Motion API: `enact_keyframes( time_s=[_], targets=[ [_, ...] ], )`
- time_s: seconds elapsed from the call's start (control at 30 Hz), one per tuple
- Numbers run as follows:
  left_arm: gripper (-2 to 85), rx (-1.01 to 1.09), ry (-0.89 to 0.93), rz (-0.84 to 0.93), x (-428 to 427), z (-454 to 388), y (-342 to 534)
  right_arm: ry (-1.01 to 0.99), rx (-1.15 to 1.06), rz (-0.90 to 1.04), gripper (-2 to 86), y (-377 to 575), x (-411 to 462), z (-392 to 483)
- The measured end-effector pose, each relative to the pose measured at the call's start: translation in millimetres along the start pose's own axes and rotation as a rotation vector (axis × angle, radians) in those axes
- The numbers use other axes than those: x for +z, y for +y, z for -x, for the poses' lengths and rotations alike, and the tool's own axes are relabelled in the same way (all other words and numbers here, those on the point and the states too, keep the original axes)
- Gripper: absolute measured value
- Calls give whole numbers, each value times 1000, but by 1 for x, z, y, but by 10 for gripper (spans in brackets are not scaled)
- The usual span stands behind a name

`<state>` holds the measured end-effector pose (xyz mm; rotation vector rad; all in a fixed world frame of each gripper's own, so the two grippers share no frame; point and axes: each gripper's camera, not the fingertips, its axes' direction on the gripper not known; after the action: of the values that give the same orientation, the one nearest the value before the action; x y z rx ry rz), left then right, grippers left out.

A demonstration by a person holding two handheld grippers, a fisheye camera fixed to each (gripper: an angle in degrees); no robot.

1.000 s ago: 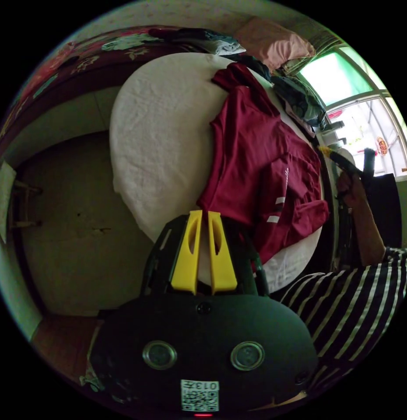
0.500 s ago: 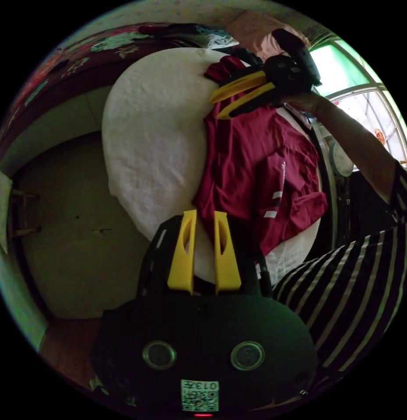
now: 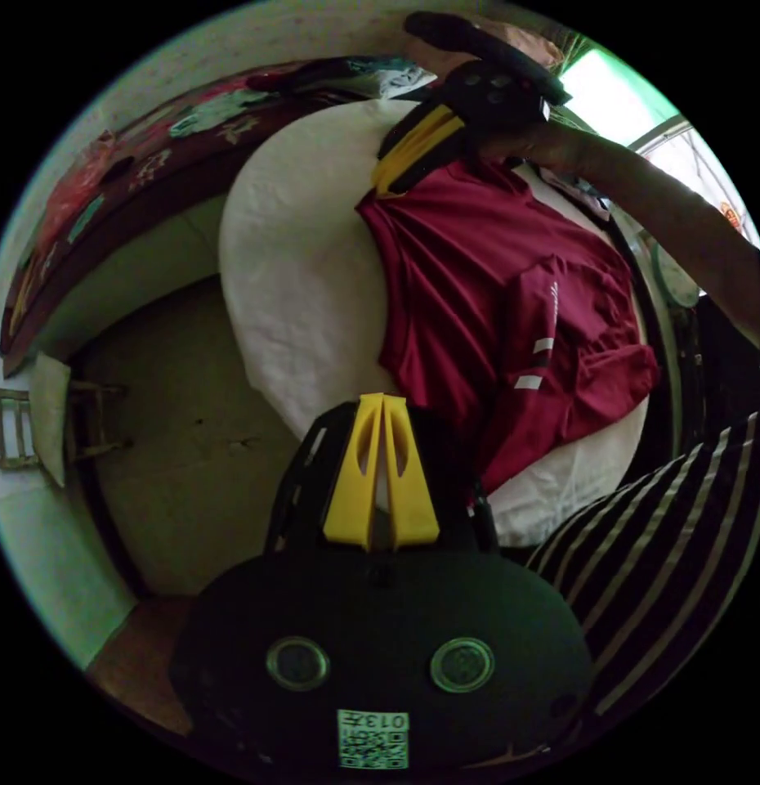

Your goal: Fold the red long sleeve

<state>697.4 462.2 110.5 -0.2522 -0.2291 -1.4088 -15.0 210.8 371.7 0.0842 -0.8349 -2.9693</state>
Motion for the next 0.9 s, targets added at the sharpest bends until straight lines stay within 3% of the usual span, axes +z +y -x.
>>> enact_keyframes(
  time_s=[0.17, 0.37, 0.53, 0.63, 0.73, 0.9],
  targets=[
    [21, 96, 195, -85, -1, -13, 3, -135, 166, -50, 62, 52, -4, -11],
    [111, 364, 240, 29, 19, -82, 15, 0, 526, -338, 82, 251, -97, 27],
    [123, 426, 188, 112, 46, -128, 16, 57, 1227, -266, 89, 527, -95, 156],
    [108, 461, 137, 160, 60, -150, 10, -10, 1514, -137, 96, 637, -68, 257],
    [47, 464, 33, 182, 66, -164, 1, -125, 1623, -131, 103, 692, -40, 330],
    [18, 433, 66, 270, 74, -179, -21, -146, 1638, -226, 117, 736, -13, 369]
  ],
)
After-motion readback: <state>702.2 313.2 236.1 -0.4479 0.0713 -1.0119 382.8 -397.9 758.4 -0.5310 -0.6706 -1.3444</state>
